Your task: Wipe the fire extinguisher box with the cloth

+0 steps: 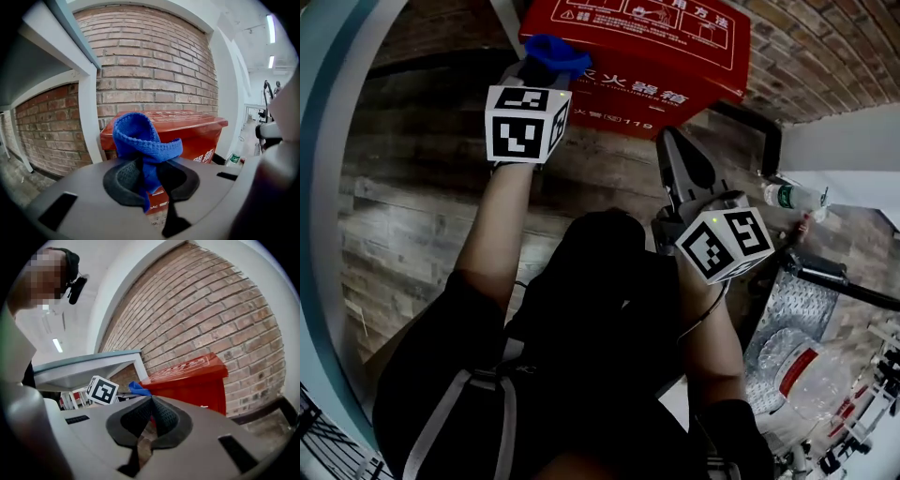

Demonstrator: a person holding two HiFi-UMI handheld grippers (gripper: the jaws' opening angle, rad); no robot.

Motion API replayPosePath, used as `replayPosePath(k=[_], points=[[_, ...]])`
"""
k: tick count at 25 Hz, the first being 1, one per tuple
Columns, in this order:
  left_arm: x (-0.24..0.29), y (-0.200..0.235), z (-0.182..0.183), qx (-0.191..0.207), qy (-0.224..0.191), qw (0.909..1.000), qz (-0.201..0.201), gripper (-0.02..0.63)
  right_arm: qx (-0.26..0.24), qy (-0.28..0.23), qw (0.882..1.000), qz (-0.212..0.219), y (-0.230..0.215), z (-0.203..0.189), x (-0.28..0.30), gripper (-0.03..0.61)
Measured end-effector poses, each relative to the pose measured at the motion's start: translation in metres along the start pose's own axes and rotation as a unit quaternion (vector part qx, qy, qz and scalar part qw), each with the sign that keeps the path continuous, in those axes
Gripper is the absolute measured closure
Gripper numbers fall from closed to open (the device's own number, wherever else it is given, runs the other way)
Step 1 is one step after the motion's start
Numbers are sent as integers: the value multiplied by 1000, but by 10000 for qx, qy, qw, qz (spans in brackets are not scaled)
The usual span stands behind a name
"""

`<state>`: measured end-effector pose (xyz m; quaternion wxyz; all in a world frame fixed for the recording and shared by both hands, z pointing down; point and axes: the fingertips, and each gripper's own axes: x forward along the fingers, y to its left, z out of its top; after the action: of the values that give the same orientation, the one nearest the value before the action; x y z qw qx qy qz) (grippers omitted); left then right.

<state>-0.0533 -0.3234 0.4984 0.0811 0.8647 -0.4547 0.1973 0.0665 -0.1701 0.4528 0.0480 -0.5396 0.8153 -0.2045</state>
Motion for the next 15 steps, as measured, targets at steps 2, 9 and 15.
replayPosePath(k=[2,9,15], points=[[5,-7,2,35,-43,10000,45,537,-95,-45,9996,-252,-7,3,-9,563],[18,-48,-7,-30,-49,9997,-255,536,-808,-205,9893,-1200,-41,13,-30,563],[36,-106,-13,-288,37,9971,-708,535,-775,-85,9878,-1346,-46,5,-31,563]])
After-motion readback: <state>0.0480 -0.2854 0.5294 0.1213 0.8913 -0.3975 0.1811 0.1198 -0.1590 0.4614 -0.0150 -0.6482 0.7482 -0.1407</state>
